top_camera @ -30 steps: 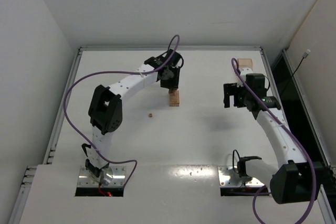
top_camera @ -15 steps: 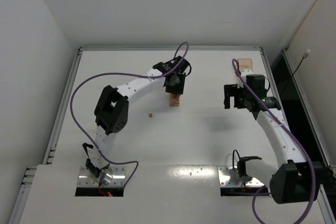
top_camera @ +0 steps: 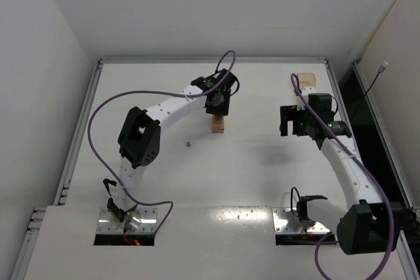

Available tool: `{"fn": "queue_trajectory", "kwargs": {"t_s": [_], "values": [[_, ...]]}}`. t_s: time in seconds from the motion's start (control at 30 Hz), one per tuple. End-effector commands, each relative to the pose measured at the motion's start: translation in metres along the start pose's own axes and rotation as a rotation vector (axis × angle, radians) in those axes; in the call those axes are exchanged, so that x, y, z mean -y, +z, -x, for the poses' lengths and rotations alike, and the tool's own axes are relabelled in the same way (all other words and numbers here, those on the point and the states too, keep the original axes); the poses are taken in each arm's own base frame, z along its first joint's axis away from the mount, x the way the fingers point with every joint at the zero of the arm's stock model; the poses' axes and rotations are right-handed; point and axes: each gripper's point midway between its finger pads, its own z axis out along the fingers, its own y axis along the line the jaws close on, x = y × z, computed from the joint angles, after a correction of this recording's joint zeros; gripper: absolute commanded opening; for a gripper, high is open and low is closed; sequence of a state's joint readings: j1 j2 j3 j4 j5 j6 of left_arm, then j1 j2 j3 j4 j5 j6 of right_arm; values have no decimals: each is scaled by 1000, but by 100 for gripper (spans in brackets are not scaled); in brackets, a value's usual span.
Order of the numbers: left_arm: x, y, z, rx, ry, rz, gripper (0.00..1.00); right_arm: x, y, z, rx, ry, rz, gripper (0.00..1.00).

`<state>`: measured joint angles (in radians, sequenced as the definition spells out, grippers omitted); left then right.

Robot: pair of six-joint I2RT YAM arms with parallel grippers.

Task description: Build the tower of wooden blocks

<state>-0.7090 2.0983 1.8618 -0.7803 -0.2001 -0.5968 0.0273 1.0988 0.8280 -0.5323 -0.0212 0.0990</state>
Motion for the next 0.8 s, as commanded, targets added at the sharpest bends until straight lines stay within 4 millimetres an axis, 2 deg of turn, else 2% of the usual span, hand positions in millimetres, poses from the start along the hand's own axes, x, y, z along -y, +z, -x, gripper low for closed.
{"fn": "queue_trajectory", "kwargs": {"t_s": [0.0, 0.77], "values": [[3, -6, 15, 44, -29, 9, 0, -1, -1, 8, 37, 15, 12, 89], [-1, 7, 9, 29, -23, 39, 0, -3, 3, 3, 19, 16, 22, 89]]}}
